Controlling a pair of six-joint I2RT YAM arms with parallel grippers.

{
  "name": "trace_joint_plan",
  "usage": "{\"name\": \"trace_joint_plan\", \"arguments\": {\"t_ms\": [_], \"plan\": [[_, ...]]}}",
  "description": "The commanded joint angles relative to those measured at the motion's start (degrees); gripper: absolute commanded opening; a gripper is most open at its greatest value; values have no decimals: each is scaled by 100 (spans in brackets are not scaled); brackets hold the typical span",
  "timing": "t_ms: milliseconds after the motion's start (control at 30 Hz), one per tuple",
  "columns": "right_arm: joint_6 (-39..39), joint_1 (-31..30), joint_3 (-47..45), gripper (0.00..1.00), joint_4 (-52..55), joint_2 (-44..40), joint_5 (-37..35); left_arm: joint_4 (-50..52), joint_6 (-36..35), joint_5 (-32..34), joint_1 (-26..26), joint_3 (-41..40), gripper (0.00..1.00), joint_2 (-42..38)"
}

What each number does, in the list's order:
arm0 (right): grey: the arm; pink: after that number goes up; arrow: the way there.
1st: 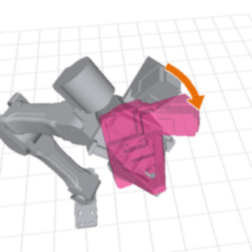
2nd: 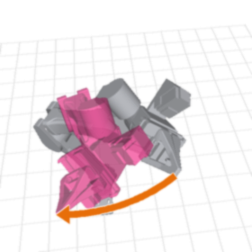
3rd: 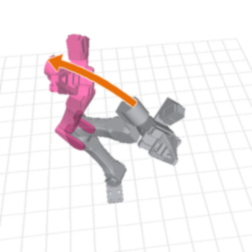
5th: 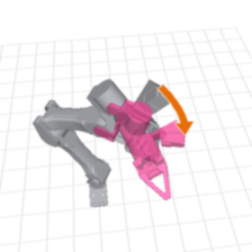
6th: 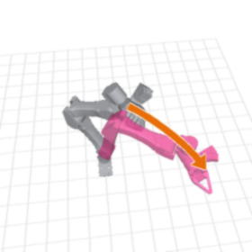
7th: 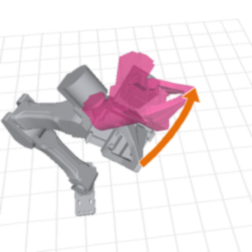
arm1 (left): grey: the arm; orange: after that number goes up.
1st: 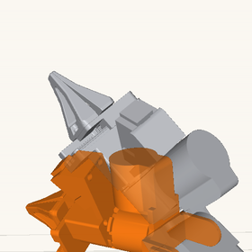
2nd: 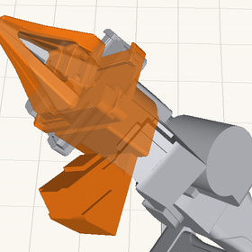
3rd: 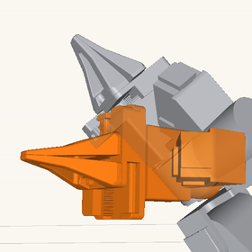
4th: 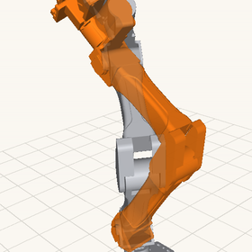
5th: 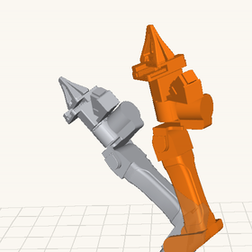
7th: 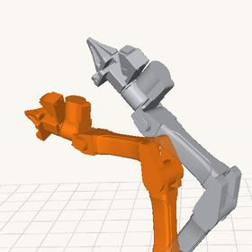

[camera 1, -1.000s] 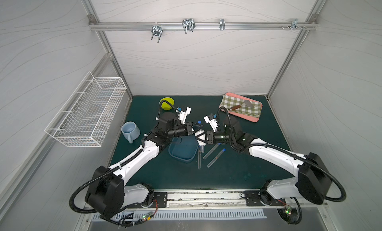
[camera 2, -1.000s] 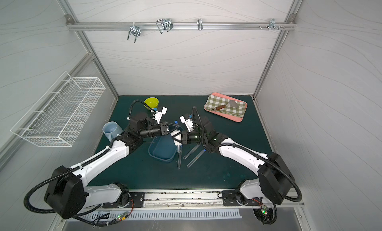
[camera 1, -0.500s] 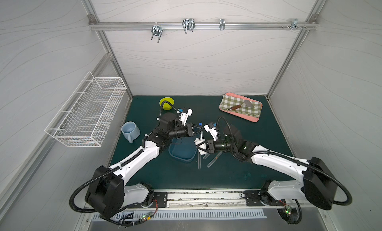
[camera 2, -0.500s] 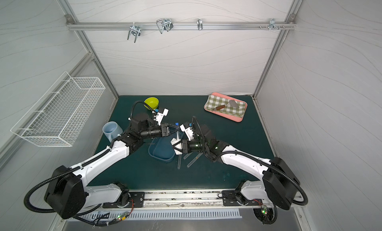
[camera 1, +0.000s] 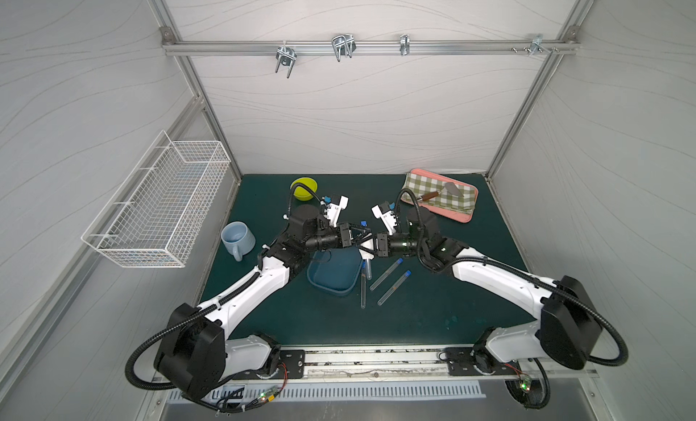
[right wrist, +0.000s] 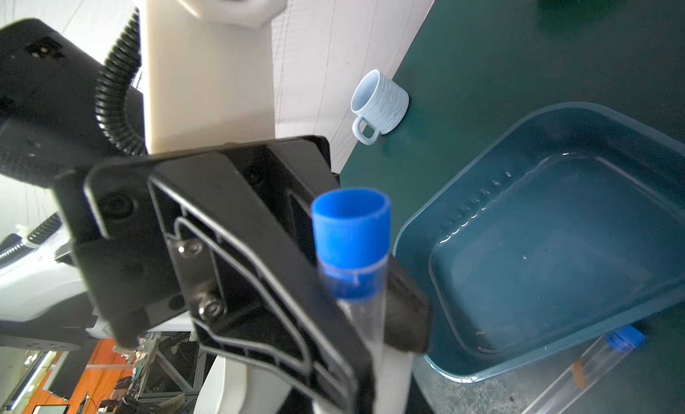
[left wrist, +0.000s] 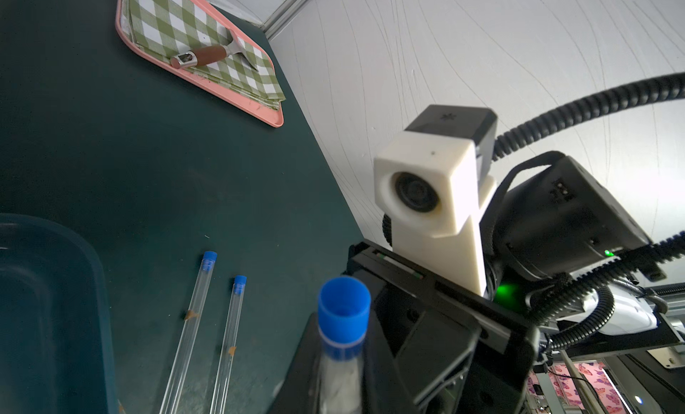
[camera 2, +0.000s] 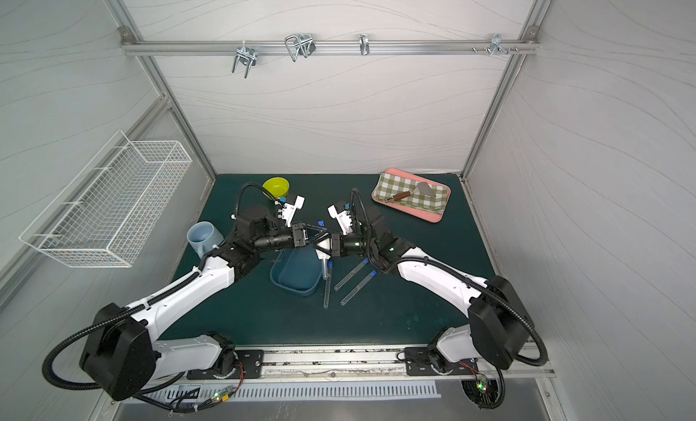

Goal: Wipe the exteriors of test tubes
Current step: Wipe the dirt from the test tube.

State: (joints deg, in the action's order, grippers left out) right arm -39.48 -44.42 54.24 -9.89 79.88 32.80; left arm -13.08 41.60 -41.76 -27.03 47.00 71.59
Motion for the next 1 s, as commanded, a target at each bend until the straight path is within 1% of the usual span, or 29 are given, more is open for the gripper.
{"name": "trace_joint_plan", "arguments": {"t_ms": [0,133,267,367,500,767,867,967], "plan": [[0,-21,79,20,-144,-33,184,7,-121,10,6,44,9,-90],[-160,-294,-387,20,-221,-316,-24,14,-126,10,12,72,9,-58],[-478,-652,-986,20,-452,-592,-291,16,-135,0,7,99,9,-17],[-551,-743,-1176,20,-493,-695,-420,26,-138,-8,18,107,9,-1],[-253,-664,-876,21,-175,-653,-462,10,-135,-14,10,107,9,2],[159,5,227,20,1,8,117,32,-127,-17,14,45,9,-68],[121,19,303,20,-76,80,200,44,-136,-3,13,46,9,-91],[8,-102,64,20,-179,-19,165,38,-141,16,15,59,9,-80]]}}
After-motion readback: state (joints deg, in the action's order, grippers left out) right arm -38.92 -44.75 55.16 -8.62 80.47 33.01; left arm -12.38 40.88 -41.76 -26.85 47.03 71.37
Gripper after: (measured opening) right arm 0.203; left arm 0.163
